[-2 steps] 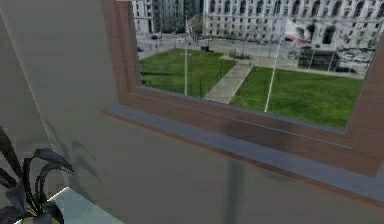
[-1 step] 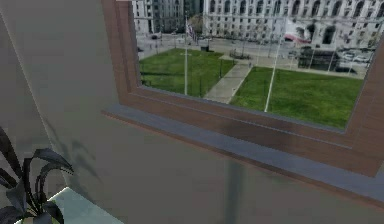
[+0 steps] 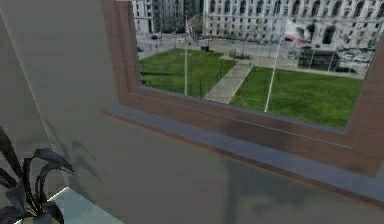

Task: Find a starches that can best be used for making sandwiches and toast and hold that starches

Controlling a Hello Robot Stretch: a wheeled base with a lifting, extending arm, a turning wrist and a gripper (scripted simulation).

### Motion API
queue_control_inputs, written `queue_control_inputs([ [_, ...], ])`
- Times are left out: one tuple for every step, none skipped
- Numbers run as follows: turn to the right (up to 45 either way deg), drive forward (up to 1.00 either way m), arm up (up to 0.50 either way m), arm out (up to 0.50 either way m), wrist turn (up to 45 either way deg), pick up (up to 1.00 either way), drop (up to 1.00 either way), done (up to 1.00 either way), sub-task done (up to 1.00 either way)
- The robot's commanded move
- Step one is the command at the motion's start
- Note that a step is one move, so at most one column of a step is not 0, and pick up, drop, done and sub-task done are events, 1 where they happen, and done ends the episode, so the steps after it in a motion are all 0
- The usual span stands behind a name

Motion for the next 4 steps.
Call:
queue_control_inputs([
  [0.0,0.00,0.00,0.20,0.0,0.00,0.00,0.00,0.00],
  [0.0,0.00,0.00,0.00,45.0,0.00,0.00,0.00,0.00],
  [0.0,0.00,0.00,0.00,45.0,0.00,0.00,0.00,0.00],
  [0.0,0.00,0.00,0.00,45.0,0.00,0.00,0.00,0.00],
])
